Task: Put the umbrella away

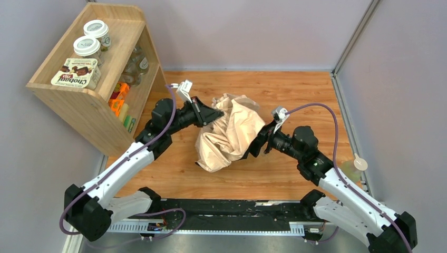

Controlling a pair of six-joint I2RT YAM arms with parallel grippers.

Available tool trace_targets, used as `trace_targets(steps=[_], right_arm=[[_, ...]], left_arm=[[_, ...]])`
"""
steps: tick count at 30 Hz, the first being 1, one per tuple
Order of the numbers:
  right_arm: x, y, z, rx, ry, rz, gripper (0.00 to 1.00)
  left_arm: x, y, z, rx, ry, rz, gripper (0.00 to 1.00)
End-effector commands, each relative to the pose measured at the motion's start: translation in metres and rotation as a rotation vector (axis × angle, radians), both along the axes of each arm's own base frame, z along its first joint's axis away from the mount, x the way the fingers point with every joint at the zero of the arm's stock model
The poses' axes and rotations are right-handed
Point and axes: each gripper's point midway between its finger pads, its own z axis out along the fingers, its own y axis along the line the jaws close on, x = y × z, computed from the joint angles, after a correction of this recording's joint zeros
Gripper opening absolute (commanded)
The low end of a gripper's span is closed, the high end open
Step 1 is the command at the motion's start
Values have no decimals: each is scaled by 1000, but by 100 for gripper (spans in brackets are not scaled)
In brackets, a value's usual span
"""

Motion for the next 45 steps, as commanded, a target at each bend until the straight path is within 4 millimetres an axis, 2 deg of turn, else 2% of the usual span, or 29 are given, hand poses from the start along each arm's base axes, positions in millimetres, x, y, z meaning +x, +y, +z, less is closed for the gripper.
trace_targets(steps=[1,4,6,9,12,15,18,20,22,23,27,28,29,32,36,37,38,40,42,45], right_arm=[[-5,-24,-31,-36,417,-207,93],[-28,-18,-32,-1,555,-151,95],[-43,-9,-13,81,542,-84,95],[-55,0,20,201,483,-28,94],[-46,2,51,291,438,-69,84],[-35,9,71,354,452,-91,76],[-19,15,70,358,485,-163,75],[-12,24,76,354,476,-154,74],[-6,35,72,327,496,-144,70],[-6,40,80,335,475,-120,67],[-9,41,68,284,443,-107,26],[-12,38,63,272,433,-103,10],[-19,35,58,244,406,-76,0],[-56,23,52,165,312,66,0],[-127,2,85,230,201,368,0],[-140,-2,88,222,196,422,0],[-145,-6,87,203,200,430,0],[-141,-13,73,128,235,363,0],[-121,-23,45,2,283,214,0],[-79,-53,6,-178,348,-99,0]], left_arm=[[11,34,82,31,-382,178,0],[22,55,93,95,-483,297,0],[25,66,102,105,-538,361,0],[32,78,109,126,-572,438,0],[29,77,114,124,-591,428,0],[27,80,113,109,-581,437,0],[24,79,114,106,-586,426,0],[23,78,112,98,-576,419,0],[22,76,112,86,-575,408,0],[21,75,112,83,-574,405,0],[21,78,112,87,-564,416,0],[21,80,114,89,-565,427,0],[21,81,113,94,-559,428,0],[18,82,115,104,-570,422,0],[3,68,112,115,-633,306,0],[-2,65,116,100,-660,278,0],[-3,63,110,103,-659,266,0],[-8,61,111,95,-678,245,0],[-11,59,111,95,-690,222,0],[-17,49,114,84,-708,156,0]])
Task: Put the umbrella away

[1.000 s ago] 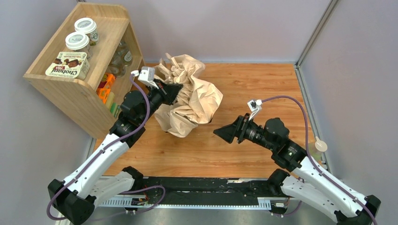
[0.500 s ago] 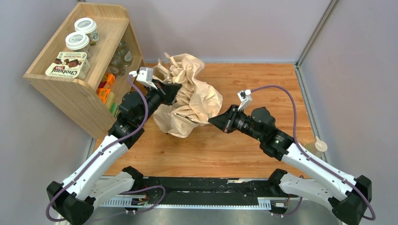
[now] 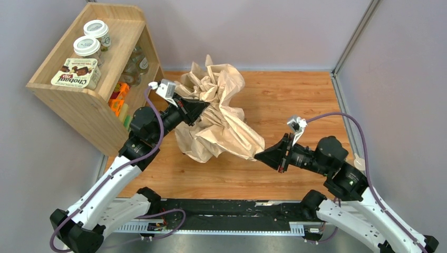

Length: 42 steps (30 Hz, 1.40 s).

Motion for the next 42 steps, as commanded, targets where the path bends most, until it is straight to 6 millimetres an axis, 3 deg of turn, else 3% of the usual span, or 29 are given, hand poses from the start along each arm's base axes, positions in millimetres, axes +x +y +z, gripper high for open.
trace_targets(steps=[1,4,6,11,12,15,17,22,24,26,28,31,38,42], right_arm=[[32,-33,-75,-376,115,-222,0],[-4,0,-49,-234,108,60,1],[-8,5,-42,-196,88,82,0],[36,-44,-87,-442,102,-280,0],[33,-46,-92,-477,114,-263,0],[-32,-4,-49,-211,119,161,0],[-71,4,-26,-59,165,390,0],[-98,-15,-10,-17,154,449,0],[-89,-18,-3,-27,113,372,14],[-50,-24,-4,-97,81,128,37],[-6,-40,-16,-213,95,-140,41],[10,-43,-25,-309,64,-190,54],[17,22,26,-156,-23,50,53],[21,46,48,-88,-28,111,42]], left_arm=[[-18,-8,48,-45,-184,-98,0],[-9,-5,47,-50,-156,-61,0],[-7,-5,47,-39,-157,-54,0],[-13,-7,56,-40,-191,-81,0],[-15,-7,57,-36,-202,-88,0],[-23,-11,56,6,-258,-134,0],[-23,-10,51,55,-299,-130,0],[-27,-8,43,136,-374,-137,0],[-36,-14,42,144,-400,-192,0],[-46,-19,42,146,-419,-254,0],[-58,-22,42,141,-432,-315,0],[-73,-24,41,124,-427,-380,0],[-94,-34,38,62,-357,-528,0],[-93,-36,32,47,-302,-539,0]])
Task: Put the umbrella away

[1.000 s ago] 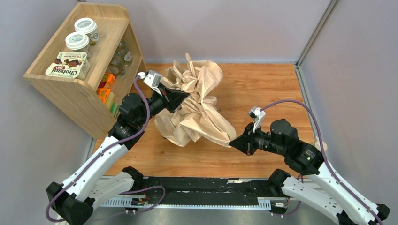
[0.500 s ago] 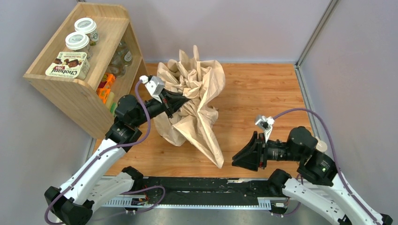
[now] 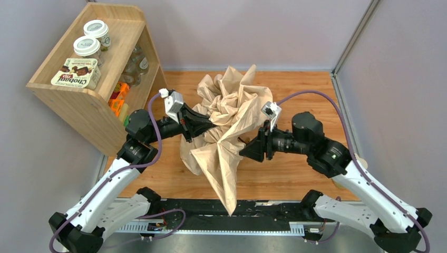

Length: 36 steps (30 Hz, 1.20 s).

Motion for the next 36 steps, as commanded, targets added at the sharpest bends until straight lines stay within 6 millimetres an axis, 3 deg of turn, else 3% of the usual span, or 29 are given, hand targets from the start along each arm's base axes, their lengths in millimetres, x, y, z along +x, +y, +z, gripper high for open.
trace_targets(steps=[1,4,6,8,10,14,17,20,22,26,30,33,36], right_arm=[[3,26,61,186,-112,75,42],[44,26,58,173,-105,-136,47],[74,26,45,123,-82,-273,47],[93,27,29,61,-72,-347,47],[99,29,13,-1,-61,-349,51],[82,26,3,-102,-82,-238,62],[68,-3,3,-158,-133,-252,77],[50,-26,2,-197,-162,-235,84],[42,-40,0,-232,-178,-232,85],[46,-59,8,-248,-236,-304,86],[36,-40,30,-133,-264,-214,85],[41,-20,44,-63,-268,-174,86],[50,9,42,-50,-228,-109,83]], left_arm=[[-13,-2,21,-59,-50,-68,0],[-25,-5,18,-69,-14,-140,0],[-31,-5,22,-100,-10,-173,0],[-39,-3,28,-141,-3,-204,0],[-45,-2,33,-165,-8,-228,0],[-43,-1,35,-162,7,-210,0],[-32,5,37,-165,-8,-108,0],[-23,6,35,-145,-21,-55,0],[-18,4,32,-119,-6,-49,0],[-32,-7,29,-95,-13,-192,0],[-31,-12,26,-90,22,-234,0],[-44,-14,25,-95,49,-326,0],[-55,-14,29,-120,40,-407,0]])
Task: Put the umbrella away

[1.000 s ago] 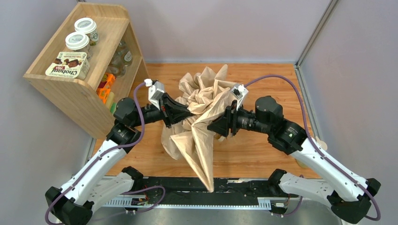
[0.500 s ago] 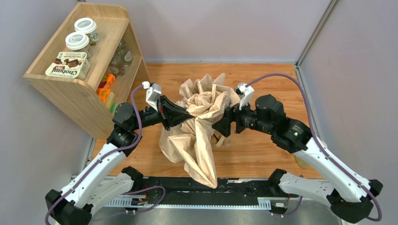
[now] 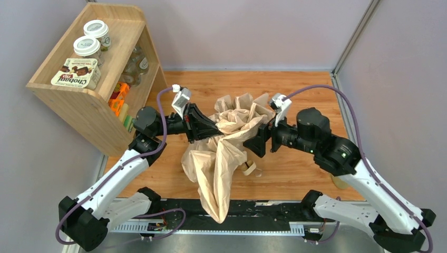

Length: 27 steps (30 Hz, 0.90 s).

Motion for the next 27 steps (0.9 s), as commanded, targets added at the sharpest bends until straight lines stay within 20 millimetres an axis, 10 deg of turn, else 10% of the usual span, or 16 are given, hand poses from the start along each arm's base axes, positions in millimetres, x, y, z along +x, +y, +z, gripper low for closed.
trace_targets(steps=[1,15,21,27], right_arm=[[13,43,22,73,-13,106,82],[-20,-18,8,-25,-40,47,100],[-35,14,14,298,116,81,100],[-29,19,-8,472,104,38,100]], left_arm=[[-37,6,39,-113,-120,-172,0],[-29,11,29,-45,-146,-58,0],[98,57,10,-1,117,739,0],[163,91,5,-39,302,1107,0]])
